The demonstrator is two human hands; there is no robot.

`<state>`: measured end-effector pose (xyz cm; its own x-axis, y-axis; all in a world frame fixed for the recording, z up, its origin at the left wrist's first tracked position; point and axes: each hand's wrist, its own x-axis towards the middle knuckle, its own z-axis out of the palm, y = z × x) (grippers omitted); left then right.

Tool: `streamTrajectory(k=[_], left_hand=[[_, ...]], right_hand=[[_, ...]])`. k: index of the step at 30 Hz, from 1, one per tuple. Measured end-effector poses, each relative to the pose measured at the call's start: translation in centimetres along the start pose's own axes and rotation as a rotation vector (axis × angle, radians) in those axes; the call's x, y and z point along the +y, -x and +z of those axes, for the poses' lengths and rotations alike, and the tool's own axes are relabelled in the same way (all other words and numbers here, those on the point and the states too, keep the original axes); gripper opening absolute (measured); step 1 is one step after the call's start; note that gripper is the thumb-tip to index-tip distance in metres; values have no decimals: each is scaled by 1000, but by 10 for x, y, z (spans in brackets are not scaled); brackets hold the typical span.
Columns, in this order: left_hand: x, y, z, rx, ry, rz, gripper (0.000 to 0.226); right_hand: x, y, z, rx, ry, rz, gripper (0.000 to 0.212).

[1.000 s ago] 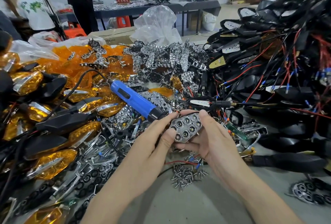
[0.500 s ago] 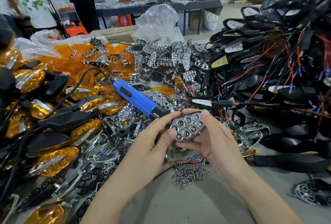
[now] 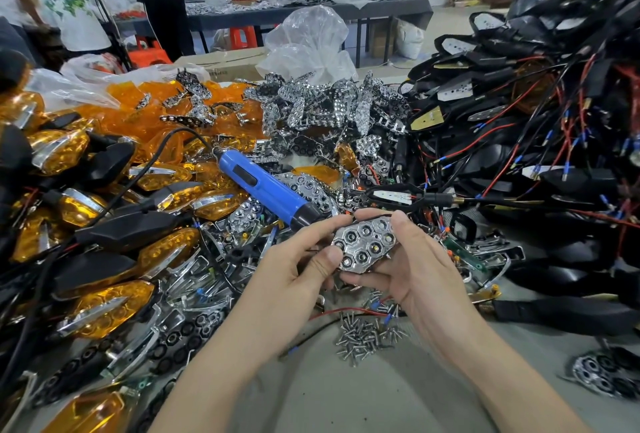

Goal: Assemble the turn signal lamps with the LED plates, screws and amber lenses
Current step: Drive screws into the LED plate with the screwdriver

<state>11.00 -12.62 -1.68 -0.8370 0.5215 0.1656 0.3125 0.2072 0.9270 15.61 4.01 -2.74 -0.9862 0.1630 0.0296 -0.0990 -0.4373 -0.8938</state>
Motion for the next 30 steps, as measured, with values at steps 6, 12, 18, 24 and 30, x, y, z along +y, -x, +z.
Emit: streamTrajectory(k=[6,12,18,24,30], left_hand=[[6,3,11,47,-28,28,33],[8,15,11,202,-505,163,43],[2,14,12,234,-671,230,30],[-5,11,15,265,-636,199,21],[-11,12,15,236,-506,145,20]], right_hand=[[-1,-2,0,42,-32,-12,37],[-15,-10,-14,147,-143,-46,48],[-19,-12,-26,292,-232,-63,41],[-21,-11,-20,219,-231,-21,45],[-22,-9,-17,212,-230,-15,45]])
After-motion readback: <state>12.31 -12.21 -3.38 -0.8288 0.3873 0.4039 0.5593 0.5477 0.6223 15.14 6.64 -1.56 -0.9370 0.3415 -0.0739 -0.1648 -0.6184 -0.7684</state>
